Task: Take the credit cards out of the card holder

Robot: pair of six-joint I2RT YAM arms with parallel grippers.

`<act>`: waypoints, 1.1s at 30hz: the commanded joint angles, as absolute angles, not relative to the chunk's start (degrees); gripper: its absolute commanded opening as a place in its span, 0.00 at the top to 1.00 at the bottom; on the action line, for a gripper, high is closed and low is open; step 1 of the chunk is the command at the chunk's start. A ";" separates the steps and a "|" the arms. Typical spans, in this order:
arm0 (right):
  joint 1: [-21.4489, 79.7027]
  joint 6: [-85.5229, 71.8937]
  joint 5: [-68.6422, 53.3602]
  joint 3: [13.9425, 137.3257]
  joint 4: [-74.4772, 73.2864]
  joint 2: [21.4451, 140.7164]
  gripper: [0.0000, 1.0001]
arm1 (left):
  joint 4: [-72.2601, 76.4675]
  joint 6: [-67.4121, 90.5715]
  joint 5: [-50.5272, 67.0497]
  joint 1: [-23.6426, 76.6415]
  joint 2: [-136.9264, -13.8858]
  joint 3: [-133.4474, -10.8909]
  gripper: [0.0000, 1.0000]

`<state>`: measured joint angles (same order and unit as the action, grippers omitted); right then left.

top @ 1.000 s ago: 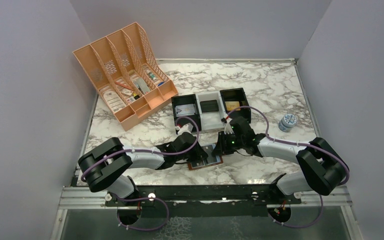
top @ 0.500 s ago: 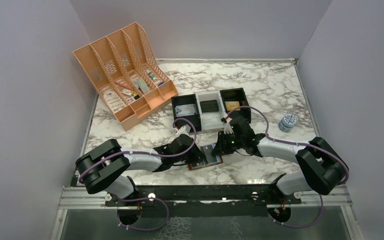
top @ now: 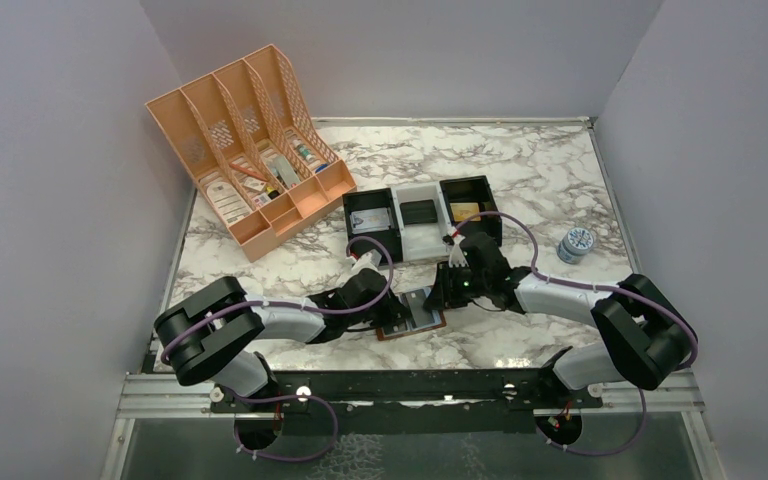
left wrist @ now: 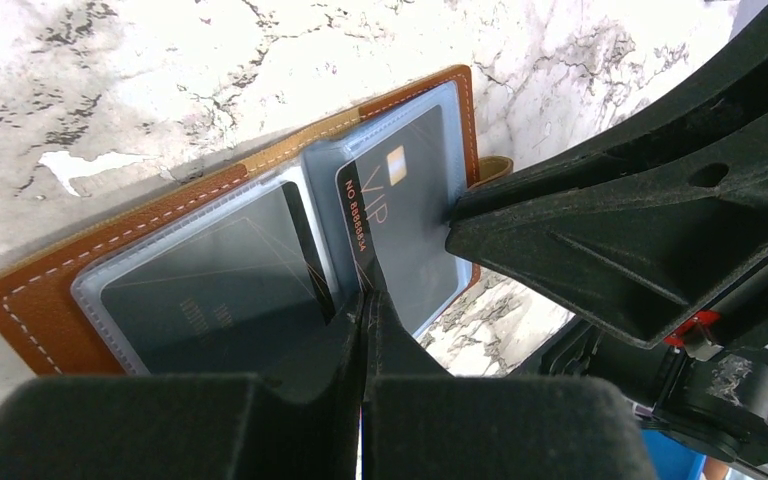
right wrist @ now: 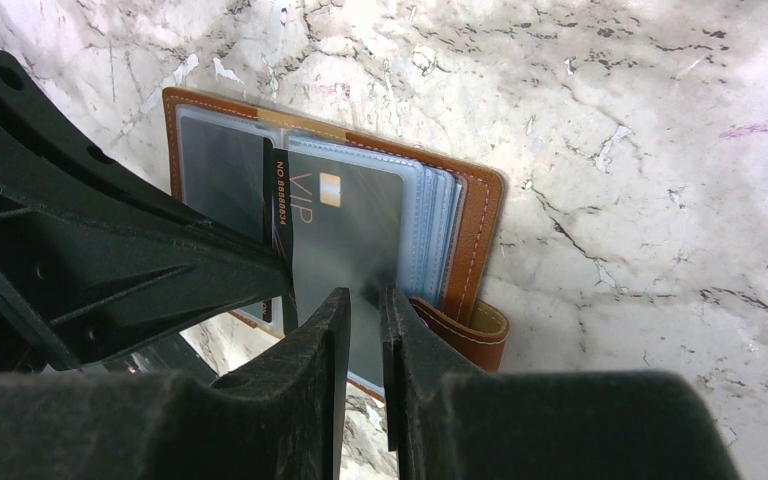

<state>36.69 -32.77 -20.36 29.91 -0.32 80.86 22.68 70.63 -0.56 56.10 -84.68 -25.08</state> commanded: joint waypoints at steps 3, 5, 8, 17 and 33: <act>36.56 -31.57 -14.55 29.53 -3.43 82.13 0.81 | 26.10 71.53 -0.80 56.30 -83.29 -23.44 1.00; 36.56 -31.36 -14.92 29.66 -3.68 81.54 0.81 | 26.10 71.63 -1.05 56.25 -82.30 -22.61 1.00; 36.52 -30.76 -16.31 30.15 -3.86 80.12 0.81 | 26.11 71.71 -1.27 56.25 -81.44 -21.53 1.00; 36.56 -28.80 -23.35 32.22 -3.44 74.47 0.78 | 26.02 71.42 -1.65 56.25 -80.55 -21.27 1.00; 36.55 -31.27 -20.57 30.46 -1.37 85.08 0.77 | 26.10 70.93 -1.43 56.25 -81.30 -22.58 0.84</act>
